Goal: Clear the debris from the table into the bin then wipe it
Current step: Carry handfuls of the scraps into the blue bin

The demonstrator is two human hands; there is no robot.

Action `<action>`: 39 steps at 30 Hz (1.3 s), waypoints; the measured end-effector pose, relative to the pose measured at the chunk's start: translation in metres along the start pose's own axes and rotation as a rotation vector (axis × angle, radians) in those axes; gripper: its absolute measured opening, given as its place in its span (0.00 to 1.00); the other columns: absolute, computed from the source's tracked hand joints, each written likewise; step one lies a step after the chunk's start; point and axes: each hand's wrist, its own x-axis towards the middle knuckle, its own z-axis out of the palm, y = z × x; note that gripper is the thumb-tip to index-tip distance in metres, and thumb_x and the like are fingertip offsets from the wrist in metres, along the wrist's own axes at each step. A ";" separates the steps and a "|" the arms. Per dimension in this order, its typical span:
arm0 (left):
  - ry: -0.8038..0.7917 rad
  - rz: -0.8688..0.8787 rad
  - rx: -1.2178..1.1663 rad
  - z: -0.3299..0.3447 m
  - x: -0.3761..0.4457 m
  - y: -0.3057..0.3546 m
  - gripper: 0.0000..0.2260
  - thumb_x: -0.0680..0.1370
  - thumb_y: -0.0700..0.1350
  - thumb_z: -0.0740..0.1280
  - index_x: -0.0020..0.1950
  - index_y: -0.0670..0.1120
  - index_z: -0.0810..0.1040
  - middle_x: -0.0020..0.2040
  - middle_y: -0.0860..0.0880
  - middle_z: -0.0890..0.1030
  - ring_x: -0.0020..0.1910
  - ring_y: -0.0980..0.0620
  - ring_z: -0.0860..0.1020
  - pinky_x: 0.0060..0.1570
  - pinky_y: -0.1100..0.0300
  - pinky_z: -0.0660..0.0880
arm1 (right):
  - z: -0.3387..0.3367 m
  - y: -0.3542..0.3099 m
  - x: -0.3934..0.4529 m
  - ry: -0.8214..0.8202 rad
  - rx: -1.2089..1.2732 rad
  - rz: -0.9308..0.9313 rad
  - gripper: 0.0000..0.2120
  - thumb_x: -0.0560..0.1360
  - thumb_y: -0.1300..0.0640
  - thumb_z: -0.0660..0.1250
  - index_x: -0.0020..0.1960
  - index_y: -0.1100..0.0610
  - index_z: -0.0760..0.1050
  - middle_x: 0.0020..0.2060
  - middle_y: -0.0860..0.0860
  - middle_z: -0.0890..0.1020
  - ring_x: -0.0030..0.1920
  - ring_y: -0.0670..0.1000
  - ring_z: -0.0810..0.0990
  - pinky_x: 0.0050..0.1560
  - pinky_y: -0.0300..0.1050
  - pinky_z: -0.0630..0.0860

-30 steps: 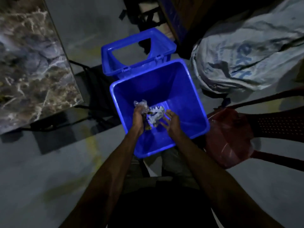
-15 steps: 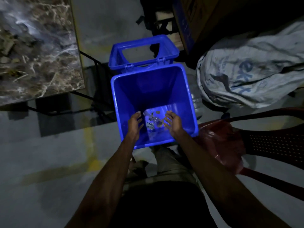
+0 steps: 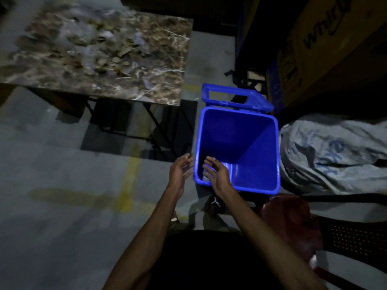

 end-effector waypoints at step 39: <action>0.341 0.274 -0.016 -0.146 0.197 0.346 0.08 0.82 0.42 0.69 0.59 0.44 0.84 0.54 0.46 0.86 0.50 0.49 0.84 0.42 0.63 0.79 | 0.424 -0.064 0.180 -0.324 -0.535 -0.253 0.07 0.83 0.61 0.66 0.53 0.54 0.83 0.51 0.51 0.84 0.50 0.53 0.83 0.52 0.49 0.79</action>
